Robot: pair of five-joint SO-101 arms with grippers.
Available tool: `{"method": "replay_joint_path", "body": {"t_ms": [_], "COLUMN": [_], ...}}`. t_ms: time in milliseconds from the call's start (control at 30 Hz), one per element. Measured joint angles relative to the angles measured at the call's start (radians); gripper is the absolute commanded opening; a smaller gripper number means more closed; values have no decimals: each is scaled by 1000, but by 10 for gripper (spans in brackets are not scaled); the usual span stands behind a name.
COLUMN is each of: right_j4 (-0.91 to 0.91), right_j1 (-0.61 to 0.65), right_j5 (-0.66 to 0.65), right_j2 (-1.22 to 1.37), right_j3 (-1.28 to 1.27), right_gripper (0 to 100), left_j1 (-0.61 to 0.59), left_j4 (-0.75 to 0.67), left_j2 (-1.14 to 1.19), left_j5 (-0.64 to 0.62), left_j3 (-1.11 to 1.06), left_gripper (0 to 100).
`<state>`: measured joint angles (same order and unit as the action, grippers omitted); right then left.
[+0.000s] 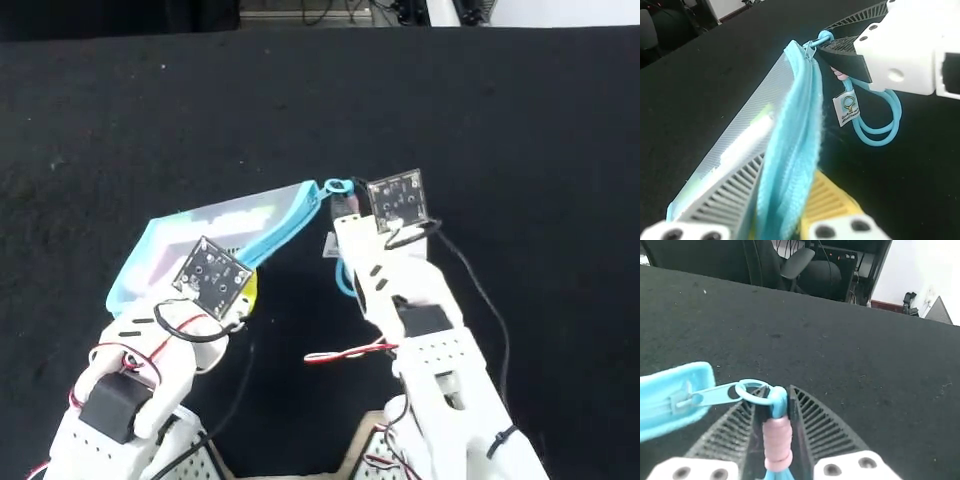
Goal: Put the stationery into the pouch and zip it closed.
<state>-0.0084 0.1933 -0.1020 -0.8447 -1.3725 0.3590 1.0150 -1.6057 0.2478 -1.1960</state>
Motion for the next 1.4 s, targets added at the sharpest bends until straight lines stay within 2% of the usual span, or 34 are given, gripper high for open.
{"method": "replay_joint_path", "body": {"t_ms": [700, 1033, 1233, 1400], "right_j4": [0, 0, 0, 17], "right_j1": [0, 2, 0, 2], "right_j5": [0, 0, 3, 3], "right_j2": [0, 137, 78, -34], "right_j3": [0, 75, 69, 17], "right_gripper": [11, 11, 14, 134], "left_j1": [0, 0, 0, 0], "left_j4": [0, -2, -2, 0], "left_j2": [-5, -5, -5, -6], "left_j5": [0, 0, 0, 0], "left_j3": [0, -2, -2, -2], "left_gripper": [29, 29, 29, 29]}}
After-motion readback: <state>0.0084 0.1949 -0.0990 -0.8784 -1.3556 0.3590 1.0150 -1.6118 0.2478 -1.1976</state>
